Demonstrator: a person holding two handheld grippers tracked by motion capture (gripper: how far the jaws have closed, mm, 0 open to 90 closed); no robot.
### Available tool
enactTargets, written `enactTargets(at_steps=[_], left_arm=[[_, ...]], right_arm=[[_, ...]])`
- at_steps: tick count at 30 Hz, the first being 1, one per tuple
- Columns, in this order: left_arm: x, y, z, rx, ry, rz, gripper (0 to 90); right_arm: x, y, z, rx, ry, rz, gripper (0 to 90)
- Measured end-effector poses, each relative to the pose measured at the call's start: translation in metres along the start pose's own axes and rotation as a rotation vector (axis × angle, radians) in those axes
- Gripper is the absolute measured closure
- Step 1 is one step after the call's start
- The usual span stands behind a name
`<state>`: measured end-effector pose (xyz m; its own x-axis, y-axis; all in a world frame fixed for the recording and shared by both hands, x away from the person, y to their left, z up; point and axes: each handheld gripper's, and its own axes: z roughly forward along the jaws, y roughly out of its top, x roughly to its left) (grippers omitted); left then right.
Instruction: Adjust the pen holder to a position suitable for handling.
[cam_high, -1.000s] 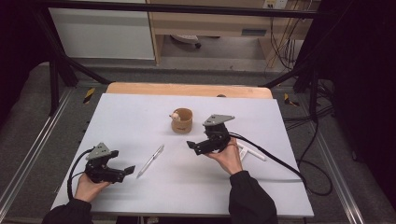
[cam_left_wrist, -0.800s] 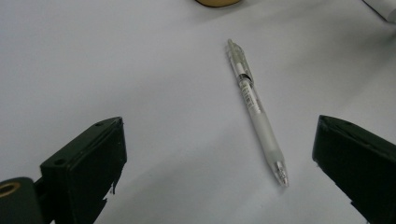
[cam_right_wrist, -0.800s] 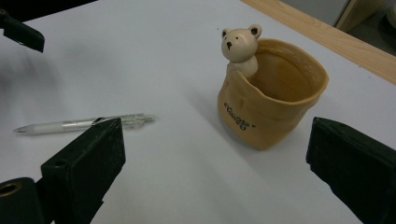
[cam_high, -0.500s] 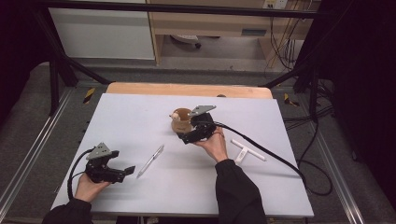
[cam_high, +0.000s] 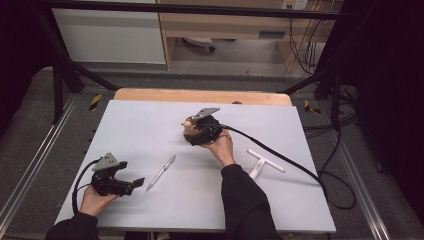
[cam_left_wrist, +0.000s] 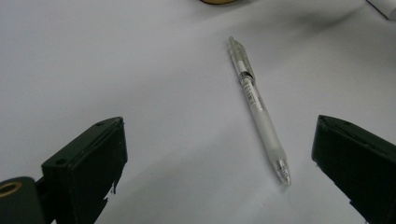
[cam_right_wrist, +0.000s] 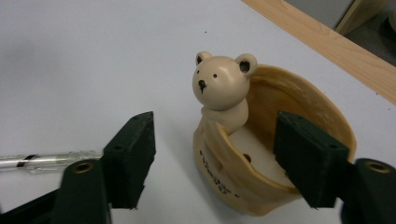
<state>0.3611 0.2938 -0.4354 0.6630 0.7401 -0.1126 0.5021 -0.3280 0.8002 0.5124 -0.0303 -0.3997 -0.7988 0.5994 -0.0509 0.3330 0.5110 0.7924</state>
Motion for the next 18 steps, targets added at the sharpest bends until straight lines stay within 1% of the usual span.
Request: enactTargets(at_steps=[3,6,8,10,11,13,17,18], left_arm=[[0.000,0.000,0.000,0.000,-0.001,0.000,3.4],[0.000,0.000,0.000,-0.001,-0.001,-0.001,3.7],[0.000,0.000,0.000,-0.001,-0.001,-0.001,3.7],[0.000,0.000,0.000,-0.002,-0.001,0.000,3.7],[0.001,0.000,0.000,0.000,-0.002,0.000,3.9],[0.001,0.000,0.000,0.000,-0.002,0.000,3.9],[0.001,0.000,0.000,0.000,-0.003,0.000,4.1],[0.001,0.000,0.000,0.001,-0.003,0.000,4.1]], right_arm=[[-0.003,0.000,0.005,0.010,-0.003,-0.018,42.2],[-0.005,0.000,0.010,0.027,0.010,-0.037,50.5],[-0.006,-0.001,0.013,0.032,0.020,-0.040,55.2],[-0.007,-0.001,0.014,0.034,0.026,-0.041,56.6],[-0.008,-0.002,0.016,0.042,0.038,-0.041,60.9],[-0.010,-0.002,0.018,0.042,0.037,-0.046,65.3],[-0.013,-0.002,0.018,0.044,0.069,-0.042,68.0],[-0.013,-0.002,0.018,0.044,0.069,-0.042,68.0]])
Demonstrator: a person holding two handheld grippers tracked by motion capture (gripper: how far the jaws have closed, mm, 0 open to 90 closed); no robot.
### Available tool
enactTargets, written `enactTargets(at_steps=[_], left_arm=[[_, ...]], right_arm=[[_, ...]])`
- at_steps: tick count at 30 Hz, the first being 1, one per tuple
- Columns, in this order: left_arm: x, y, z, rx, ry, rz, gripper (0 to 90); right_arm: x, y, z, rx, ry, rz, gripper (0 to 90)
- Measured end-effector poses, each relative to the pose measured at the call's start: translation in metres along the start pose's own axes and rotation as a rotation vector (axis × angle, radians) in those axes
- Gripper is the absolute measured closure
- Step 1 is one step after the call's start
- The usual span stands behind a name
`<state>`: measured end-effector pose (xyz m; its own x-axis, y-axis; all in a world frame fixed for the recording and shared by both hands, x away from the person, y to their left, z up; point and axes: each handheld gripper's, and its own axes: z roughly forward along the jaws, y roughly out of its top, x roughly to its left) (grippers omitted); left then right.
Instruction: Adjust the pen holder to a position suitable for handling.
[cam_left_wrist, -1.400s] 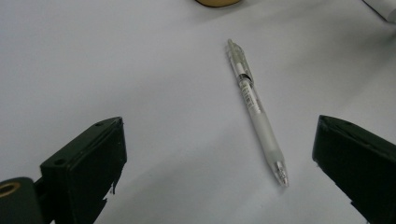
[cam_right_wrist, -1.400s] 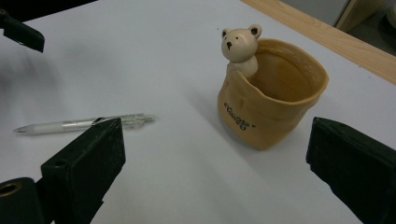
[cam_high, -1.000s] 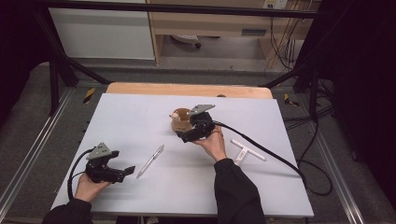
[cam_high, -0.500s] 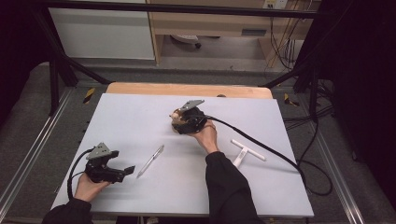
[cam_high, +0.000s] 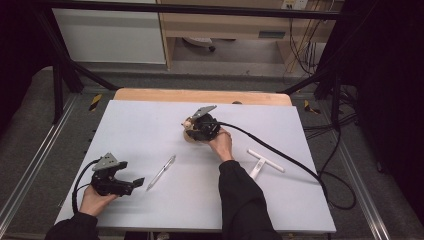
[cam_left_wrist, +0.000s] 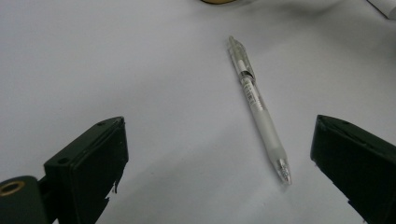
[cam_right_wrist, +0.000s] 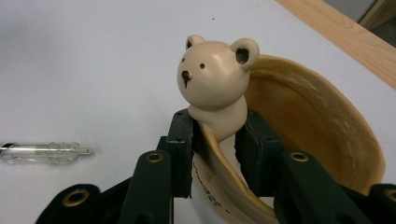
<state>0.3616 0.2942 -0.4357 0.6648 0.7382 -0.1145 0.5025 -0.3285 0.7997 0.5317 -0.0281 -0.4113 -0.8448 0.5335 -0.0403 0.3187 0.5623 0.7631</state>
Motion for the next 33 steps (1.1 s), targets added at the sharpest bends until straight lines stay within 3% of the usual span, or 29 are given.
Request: enactTargets(at_steps=[1,8,19,27,33], left_arm=[[0.000,0.000,0.000,0.002,0.000,0.000,4.1],[0.000,0.000,0.000,0.004,0.000,0.003,4.2],[0.000,0.000,-0.001,-0.001,0.001,0.002,4.3],[0.000,0.000,-0.001,0.000,0.002,0.003,4.3],[-0.001,0.000,-0.001,0.002,0.003,0.004,4.3]], right_arm=[[-0.002,0.000,0.000,0.002,0.015,0.021,69.0],[-0.003,0.001,-0.001,0.020,0.050,0.032,70.6],[0.001,0.002,-0.008,0.037,0.068,0.031,71.3],[0.005,0.004,-0.031,0.017,0.066,0.023,71.3],[0.010,-0.007,-0.050,0.017,0.066,0.034,71.3]])
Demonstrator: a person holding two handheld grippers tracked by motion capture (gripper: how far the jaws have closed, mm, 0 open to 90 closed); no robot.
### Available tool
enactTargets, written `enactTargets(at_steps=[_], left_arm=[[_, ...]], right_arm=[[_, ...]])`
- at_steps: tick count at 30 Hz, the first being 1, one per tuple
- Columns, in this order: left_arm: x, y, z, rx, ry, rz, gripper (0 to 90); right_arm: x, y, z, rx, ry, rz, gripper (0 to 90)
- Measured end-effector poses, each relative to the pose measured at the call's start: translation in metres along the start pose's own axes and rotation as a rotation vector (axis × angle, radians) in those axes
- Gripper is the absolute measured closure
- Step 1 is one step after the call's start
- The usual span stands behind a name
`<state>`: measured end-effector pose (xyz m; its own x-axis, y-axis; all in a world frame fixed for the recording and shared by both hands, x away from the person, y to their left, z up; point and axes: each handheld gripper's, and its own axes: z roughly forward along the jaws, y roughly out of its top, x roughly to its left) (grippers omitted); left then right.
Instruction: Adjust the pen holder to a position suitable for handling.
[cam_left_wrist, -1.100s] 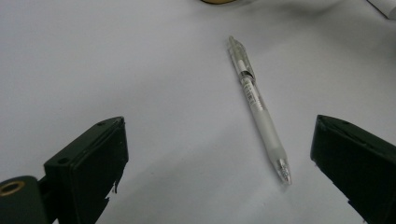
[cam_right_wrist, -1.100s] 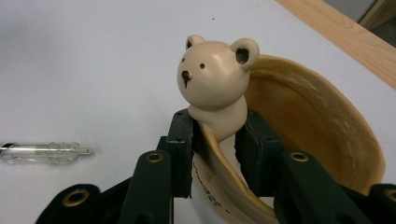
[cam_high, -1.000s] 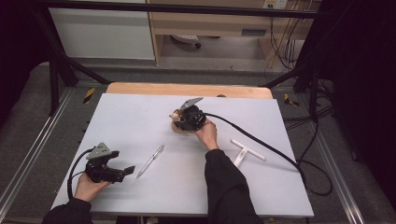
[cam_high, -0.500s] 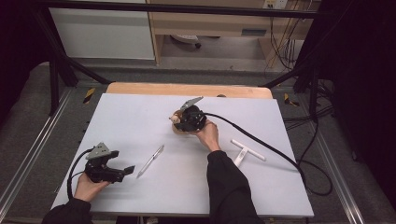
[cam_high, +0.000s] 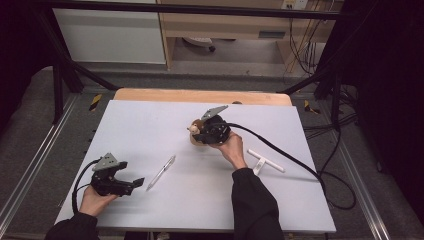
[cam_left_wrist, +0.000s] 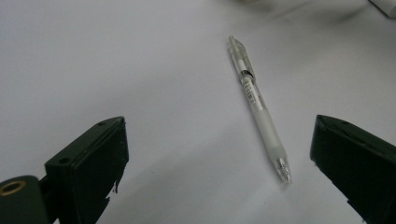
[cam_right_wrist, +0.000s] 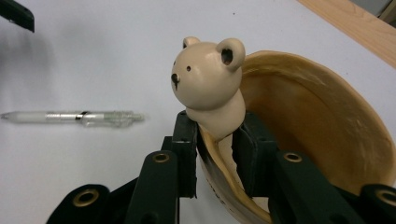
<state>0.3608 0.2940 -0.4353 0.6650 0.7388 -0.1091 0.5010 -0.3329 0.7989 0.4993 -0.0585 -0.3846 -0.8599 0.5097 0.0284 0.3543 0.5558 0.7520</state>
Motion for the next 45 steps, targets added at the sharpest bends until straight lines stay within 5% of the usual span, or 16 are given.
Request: enactTargets(at_steps=[9,21,30,37,45], left_arm=[[-0.001,0.000,0.000,0.005,0.002,0.007,4.3],[-0.001,0.000,0.001,0.008,0.003,0.008,4.3],[-0.001,0.000,0.001,0.009,0.004,0.009,4.3],[-0.001,0.000,0.001,0.010,0.005,0.006,4.3],[-0.002,0.000,0.001,0.012,0.005,0.009,4.3]], right_arm=[[0.005,-0.023,-0.015,0.019,0.008,0.016,71.2],[0.006,-0.035,-0.010,0.055,0.038,0.041,71.1],[0.005,-0.040,-0.011,0.024,0.031,0.043,68.9],[0.009,-0.041,-0.013,0.008,0.014,0.042,57.2],[0.014,-0.040,-0.033,-0.021,0.009,0.097,28.9]])
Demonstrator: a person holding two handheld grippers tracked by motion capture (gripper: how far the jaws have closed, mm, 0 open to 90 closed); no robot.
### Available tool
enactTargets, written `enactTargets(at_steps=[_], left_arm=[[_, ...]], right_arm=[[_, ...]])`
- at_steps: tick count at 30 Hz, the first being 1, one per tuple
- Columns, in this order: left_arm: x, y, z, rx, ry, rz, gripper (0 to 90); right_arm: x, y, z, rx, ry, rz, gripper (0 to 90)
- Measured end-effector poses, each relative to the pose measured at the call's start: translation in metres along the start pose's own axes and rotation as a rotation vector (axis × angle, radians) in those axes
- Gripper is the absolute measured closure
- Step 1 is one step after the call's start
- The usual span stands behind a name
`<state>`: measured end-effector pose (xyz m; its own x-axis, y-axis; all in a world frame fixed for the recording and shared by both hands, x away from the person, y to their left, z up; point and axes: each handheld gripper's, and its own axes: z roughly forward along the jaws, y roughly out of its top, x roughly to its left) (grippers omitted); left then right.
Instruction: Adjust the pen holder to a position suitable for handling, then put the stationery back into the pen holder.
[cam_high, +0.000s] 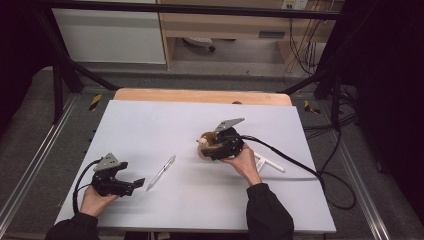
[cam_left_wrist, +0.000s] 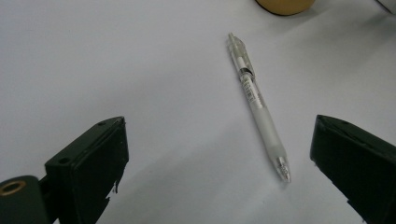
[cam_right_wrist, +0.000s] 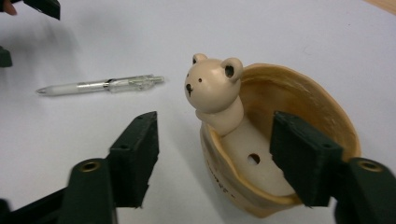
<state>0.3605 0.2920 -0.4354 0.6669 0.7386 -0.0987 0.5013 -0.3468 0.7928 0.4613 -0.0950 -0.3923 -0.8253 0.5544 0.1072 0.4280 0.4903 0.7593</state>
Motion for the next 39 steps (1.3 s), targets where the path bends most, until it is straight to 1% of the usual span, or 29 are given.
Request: enactTargets(at_steps=[1,2,3,5,6,7,9,10,11,13,14,16,17,19,20,21,22,23,24,25,26,27,29,30,32,34,39], left_arm=[[0.000,0.000,0.000,-0.001,0.000,0.000,4.3],[0.000,0.000,0.000,-0.001,0.000,0.000,4.3],[0.000,0.000,0.000,-0.002,0.001,-0.001,4.3],[0.000,0.000,0.000,-0.001,-0.001,-0.001,4.3],[0.000,0.000,0.000,-0.001,-0.001,-0.001,4.3],[0.000,0.000,0.000,-0.001,-0.002,0.000,4.3],[0.000,0.000,0.000,0.000,-0.002,-0.001,4.3],[0.000,0.000,0.000,0.000,-0.002,-0.002,4.3],[0.000,0.000,-0.001,-0.001,-0.002,-0.003,4.3],[-0.001,0.000,-0.001,-0.003,-0.002,-0.004,4.2],[-0.001,0.000,-0.001,-0.003,-0.002,-0.004,4.2],[-0.001,0.000,-0.001,-0.001,-0.002,-0.004,4.3],[-0.001,0.000,-0.001,-0.001,-0.002,-0.003,4.2],[-0.002,0.000,-0.001,0.001,-0.001,0.000,4.2],[-0.003,0.001,-0.001,0.001,-0.002,0.001,4.2],[-0.003,0.001,-0.001,0.003,-0.001,0.003,4.2],[-0.003,0.001,-0.001,0.005,-0.001,0.004,4.2],[-0.004,0.001,0.000,0.006,0.000,0.005,4.2],[-0.005,0.002,0.000,0.006,0.000,0.003,4.2],[-0.005,0.002,0.000,0.011,-0.001,0.005,4.2],[-0.006,0.002,0.001,0.014,0.000,0.006,4.2],[-0.006,0.002,0.001,0.017,0.000,0.008,4.2],[-0.008,0.003,0.002,0.020,0.000,0.012,4.2],[-0.009,0.003,0.002,0.019,0.000,0.009,4.2],[-0.010,0.004,0.003,0.023,0.000,0.014,4.2],[-0.011,0.005,0.003,0.026,0.002,0.020,4.2],[-0.014,0.008,0.003,0.029,0.006,0.020,4.2]], right_arm=[[0.001,-0.001,-0.005,-0.003,0.010,0.011,24.3],[0.001,-0.001,-0.005,-0.003,0.010,0.011,24.3],[0.002,-0.002,-0.009,-0.002,0.002,0.013,17.5],[0.005,-0.003,-0.013,0.002,-0.004,0.012,13.3],[0.005,-0.003,-0.013,0.002,-0.004,0.012,13.3],[0.008,-0.005,-0.018,-0.005,-0.018,0.013,8.9],[0.009,-0.007,-0.021,-0.011,-0.022,0.014,7.2],[0.009,-0.009,-0.025,-0.018,-0.029,0.025,4.8],[0.009,-0.009,-0.025,-0.018,-0.029,0.025,4.8],[0.010,-0.016,-0.033,-0.027,-0.042,0.026,2.5],[0.010,-0.016,-0.033,-0.027,-0.042,0.026,2.5],[0.011,-0.022,-0.039,-0.028,-0.050,0.030,2.5],[0.010,-0.028,-0.044,-0.036,-0.055,0.039,2.6],[0.010,-0.030,-0.046,-0.036,-0.053,0.048,3.2],[0.010,-0.034,-0.049,-0.039,-0.050,0.053,3.4],[0.009,-0.043,-0.055,-0.048,-0.070,0.057,3.3],[0.009,-0.043,-0.055,-0.048,-0.070,0.057,3.3],[0.008,-0.052,-0.059,-0.052,-0.084,0.063,2.6],[0.008,-0.055,-0.060,-0.051,-0.089,0.069,2.5],[0.007,-0.060,-0.063,-0.045,-0.089,0.074,2.3],[0.007,-0.060,-0.063,-0.045,-0.089,0.074,2.3],[0.005,-0.068,-0.066,-0.039,-0.087,0.092,1.7],[0.005,-0.071,-0.068,-0.038,-0.088,0.095,1.7],[0.004,-0.076,-0.070,-0.041,-0.092,0.100,1.7],[0.003,-0.083,-0.073,-0.041,-0.100,0.100,1.7],[0.003,-0.092,-0.077,-0.044,-0.104,0.110,1.6],[0.004,-0.100,-0.083,-0.042,-0.108,0.125,1.5]])
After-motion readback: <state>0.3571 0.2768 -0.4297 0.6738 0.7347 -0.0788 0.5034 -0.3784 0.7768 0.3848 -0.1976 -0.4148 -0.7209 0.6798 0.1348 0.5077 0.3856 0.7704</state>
